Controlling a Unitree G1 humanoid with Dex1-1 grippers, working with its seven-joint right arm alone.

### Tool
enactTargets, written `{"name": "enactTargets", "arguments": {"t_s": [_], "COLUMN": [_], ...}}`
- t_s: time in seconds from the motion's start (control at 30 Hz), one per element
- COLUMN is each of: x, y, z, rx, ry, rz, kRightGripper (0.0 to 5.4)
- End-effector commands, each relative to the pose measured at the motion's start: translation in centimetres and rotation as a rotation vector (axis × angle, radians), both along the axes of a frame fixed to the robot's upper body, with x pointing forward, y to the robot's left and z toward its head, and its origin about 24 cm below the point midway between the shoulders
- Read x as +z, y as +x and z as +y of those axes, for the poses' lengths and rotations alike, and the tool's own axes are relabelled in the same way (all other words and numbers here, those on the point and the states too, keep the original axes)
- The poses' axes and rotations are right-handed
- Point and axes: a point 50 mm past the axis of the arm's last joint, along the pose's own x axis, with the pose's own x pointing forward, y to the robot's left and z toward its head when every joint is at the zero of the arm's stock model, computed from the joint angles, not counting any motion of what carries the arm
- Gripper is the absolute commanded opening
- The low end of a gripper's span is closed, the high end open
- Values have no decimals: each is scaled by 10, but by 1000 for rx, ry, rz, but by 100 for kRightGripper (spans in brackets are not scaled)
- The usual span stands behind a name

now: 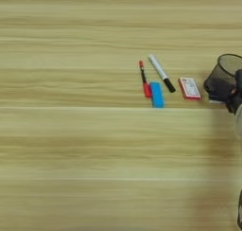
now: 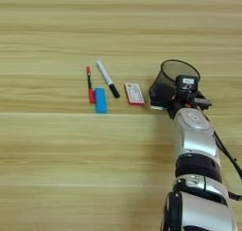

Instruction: Move the objects on the table

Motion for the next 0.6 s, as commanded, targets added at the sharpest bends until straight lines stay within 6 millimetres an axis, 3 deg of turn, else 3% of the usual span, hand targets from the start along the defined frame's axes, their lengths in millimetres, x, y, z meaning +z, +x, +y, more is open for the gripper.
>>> {"name": "enactTargets", "arguments": {"t_s": [0.03,0.6], "x": [49,50], "y": [17,18], "z": [-9,-7], "rx": [7,20], "ry": [-74,-66], "rz": [-163,-179], "kRightGripper": [537,378]}}
